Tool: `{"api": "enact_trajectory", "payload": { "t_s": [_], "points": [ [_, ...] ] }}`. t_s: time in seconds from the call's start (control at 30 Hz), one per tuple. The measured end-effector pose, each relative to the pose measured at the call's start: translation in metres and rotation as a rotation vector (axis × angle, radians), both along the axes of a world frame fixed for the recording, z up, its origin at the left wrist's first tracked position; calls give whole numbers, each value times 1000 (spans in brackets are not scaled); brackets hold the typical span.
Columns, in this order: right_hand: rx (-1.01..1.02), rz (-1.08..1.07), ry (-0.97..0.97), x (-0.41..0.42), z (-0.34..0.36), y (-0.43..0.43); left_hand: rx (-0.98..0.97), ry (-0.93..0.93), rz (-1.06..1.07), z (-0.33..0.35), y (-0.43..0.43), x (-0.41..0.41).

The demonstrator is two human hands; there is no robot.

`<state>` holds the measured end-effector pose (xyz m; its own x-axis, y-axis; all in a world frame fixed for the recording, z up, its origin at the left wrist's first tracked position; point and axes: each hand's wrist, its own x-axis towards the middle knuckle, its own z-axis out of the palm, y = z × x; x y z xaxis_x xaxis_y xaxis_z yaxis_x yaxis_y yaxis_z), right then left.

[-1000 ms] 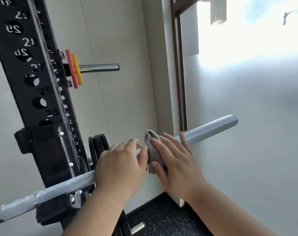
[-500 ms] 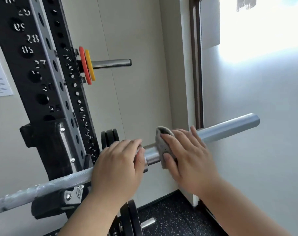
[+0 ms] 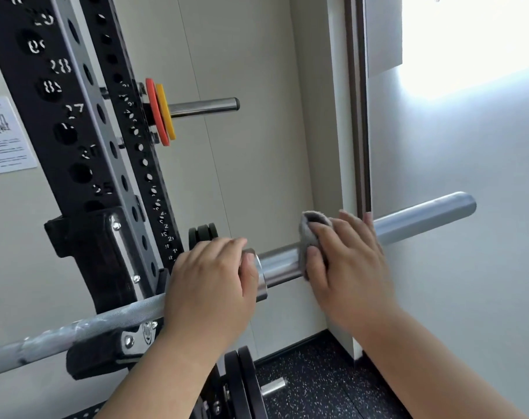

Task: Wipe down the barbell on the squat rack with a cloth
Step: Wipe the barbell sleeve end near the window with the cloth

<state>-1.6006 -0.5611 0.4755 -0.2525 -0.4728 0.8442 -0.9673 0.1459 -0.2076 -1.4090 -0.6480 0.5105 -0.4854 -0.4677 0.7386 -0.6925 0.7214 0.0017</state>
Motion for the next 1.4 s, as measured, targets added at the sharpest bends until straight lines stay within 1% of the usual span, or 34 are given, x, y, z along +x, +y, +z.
{"api": "enact_trajectory", "payload": {
  "t_s": [0.07, 0.13, 0.17, 0.23, 0.3, 0.33, 0.37, 0.4, 0.5, 0.53, 0.6, 0.67, 0.73, 0.8, 0.93, 1.0, 1.07, 1.13, 1.2, 1.23, 1.3, 1.37, 1.4],
  "points": [
    [51, 115, 54, 22, -2, -3, 3, 3, -1, -2, 1, -1],
    [90, 255, 168, 37, -8, -5, -14, 8, -11, -4, 2, 1],
    [98, 277, 206, 34, -10, -3, -21, 4, -16, -6, 4, 1],
    [54, 204, 192, 18, -4, -5, -42, -15, -25, -6, 6, 5],
    [1, 41, 71, -1, 2, -4, -38, -23, -52, -8, 9, 5],
    [-30, -3, 12, -3, 5, -6, -45, -30, -53, -9, 9, 6],
    [-46, -7, -3, 1, 6, -8, -48, -27, -53, -11, 9, 6],
    [-42, 39, 19, 10, 5, -10, -56, -20, -56, -12, 10, 6],
    [5, 303, 191, 36, -4, -10, -56, 49, -88, -11, 12, 6],
    [13, 342, 227, 34, -5, -8, -50, 70, -104, -9, 13, 5],
    [-3, 289, 244, 15, -3, -6, -48, 102, -112, -2, 13, 3],
    [-60, 157, 137, -11, -1, -7, -39, 102, -92, 4, 11, -1],
    [-104, 59, 21, -22, 3, -7, 8, 57, -45, 5, 11, -7],
    [-103, 73, 9, -10, 2, -11, 72, 21, 18, 0, 12, -16],
    [-63, 298, 175, 21, -9, -13, 83, 39, 72, -11, 16, -25],
    [-29, 300, 217, 6, -8, -10, 67, 27, 61, -13, 20, -23],
    [-18, 218, 158, -20, -6, -8, 30, 22, 45, -13, 24, -19],
    [-78, 111, 23, -38, -1, -5, 0, 51, 28, -8, 23, -17],
    [-89, 67, -39, -32, 4, -6, 1, 104, 25, 2, 18, -20],
    [-65, 102, -7, -21, 3, -8, 20, 131, 32, 9, 15, -23],
    [-33, 248, 134, 3, -4, -11, 73, 148, 54, 20, 11, -30],
    [-8, 340, 221, 5, -4, -12, 125, 96, 84, 22, 10, -37],
    [1, 332, 225, -5, -2, -13, 137, 57, 93, 19, 9, -40]
  ]
}}
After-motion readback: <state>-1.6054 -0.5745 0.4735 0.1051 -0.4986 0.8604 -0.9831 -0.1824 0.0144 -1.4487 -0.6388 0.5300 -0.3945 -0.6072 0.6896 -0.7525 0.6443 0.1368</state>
